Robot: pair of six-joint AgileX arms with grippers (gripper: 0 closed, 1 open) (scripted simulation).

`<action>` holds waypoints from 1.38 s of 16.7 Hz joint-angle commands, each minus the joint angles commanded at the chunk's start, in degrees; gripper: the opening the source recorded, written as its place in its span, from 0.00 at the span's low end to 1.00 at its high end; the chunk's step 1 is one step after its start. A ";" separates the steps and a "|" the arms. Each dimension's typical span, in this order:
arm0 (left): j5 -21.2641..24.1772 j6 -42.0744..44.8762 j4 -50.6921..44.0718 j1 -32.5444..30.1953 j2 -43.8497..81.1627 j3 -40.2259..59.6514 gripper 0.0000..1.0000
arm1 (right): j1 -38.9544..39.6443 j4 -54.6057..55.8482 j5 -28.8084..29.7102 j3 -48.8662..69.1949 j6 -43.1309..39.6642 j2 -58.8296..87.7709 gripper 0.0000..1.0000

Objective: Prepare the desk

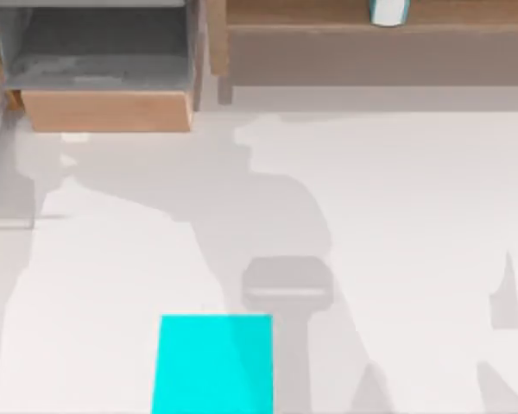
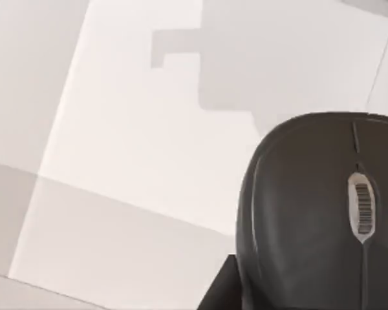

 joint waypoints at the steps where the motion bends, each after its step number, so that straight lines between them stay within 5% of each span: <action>1: -0.10 -1.12 0.85 -1.93 -2.14 -2.60 0.00 | 0.00 0.00 0.00 0.00 0.00 0.00 1.00; 16: -2.24 -27.76 14.07 -41.78 -24.12 -49.74 0.00 | 0.00 0.00 0.00 0.00 0.00 0.00 1.00; 23: -3.01 -42.16 19.91 -57.27 -28.91 -63.85 0.00 | 0.00 0.00 0.00 0.00 0.00 0.00 1.00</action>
